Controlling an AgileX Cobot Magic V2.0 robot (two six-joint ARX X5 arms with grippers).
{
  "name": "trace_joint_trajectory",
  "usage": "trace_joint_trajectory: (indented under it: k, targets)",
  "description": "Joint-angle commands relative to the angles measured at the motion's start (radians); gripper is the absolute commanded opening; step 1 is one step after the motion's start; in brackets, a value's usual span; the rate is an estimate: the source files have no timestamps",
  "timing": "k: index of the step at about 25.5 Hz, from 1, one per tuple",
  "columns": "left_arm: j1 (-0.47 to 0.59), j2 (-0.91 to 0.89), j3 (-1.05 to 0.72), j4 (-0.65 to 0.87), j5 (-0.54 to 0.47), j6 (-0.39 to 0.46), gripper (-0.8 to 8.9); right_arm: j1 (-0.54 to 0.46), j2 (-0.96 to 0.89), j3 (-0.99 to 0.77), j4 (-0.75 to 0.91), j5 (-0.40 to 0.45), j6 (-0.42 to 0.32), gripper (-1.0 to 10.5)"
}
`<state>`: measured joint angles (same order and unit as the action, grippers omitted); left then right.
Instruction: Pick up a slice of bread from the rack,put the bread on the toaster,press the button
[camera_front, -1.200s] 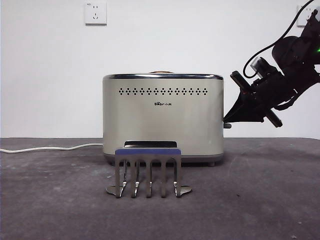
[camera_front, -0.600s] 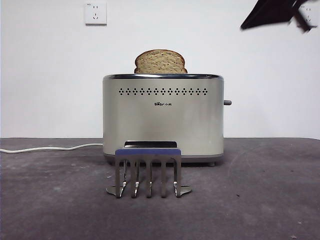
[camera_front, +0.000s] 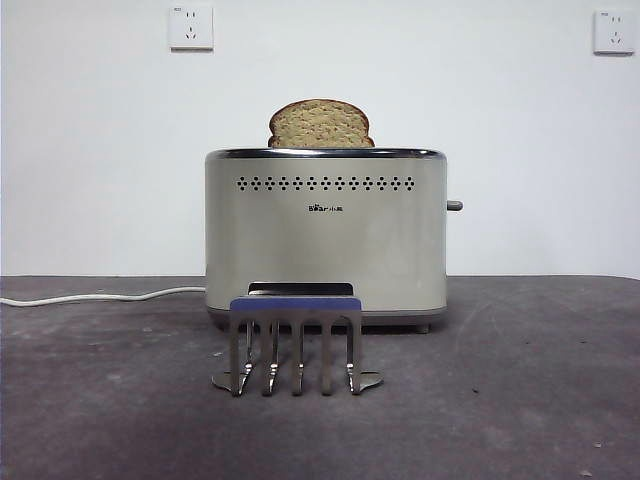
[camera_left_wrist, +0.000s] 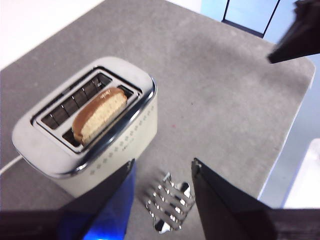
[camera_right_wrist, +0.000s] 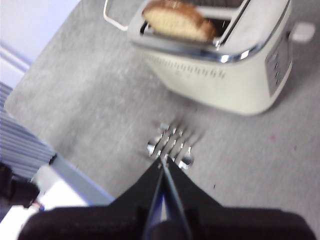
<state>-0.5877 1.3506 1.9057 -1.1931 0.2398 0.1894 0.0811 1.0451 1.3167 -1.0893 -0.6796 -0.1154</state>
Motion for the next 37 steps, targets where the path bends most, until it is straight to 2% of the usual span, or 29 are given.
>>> trace_joint_trajectory:
  k: [1,12,15,16,37]
  targets:
    - [-0.002,0.001,-0.001,-0.034,0.003,-0.006,1.88,0.001,-0.034,-0.004,-0.050,0.000,-0.043,-0.1]
    - [-0.002,0.001,-0.001,-0.089,0.004,-0.005,1.72,0.001,-0.068,-0.004,-0.089,0.000,-0.061,0.0]
    - [-0.002,0.001,-0.001,-0.091,0.004,-0.003,0.03,0.001,-0.068,-0.004,-0.089,0.002,-0.060,0.0]
    - [-0.002,0.001,-0.001,-0.091,0.004,-0.003,-0.16,0.001,-0.068,-0.004,-0.089,0.002,-0.060,0.0]
    - [-0.003,0.001,-0.001,-0.088,-0.001,-0.006,-0.03,0.000,-0.068,-0.004,-0.089,0.005,-0.060,0.0]
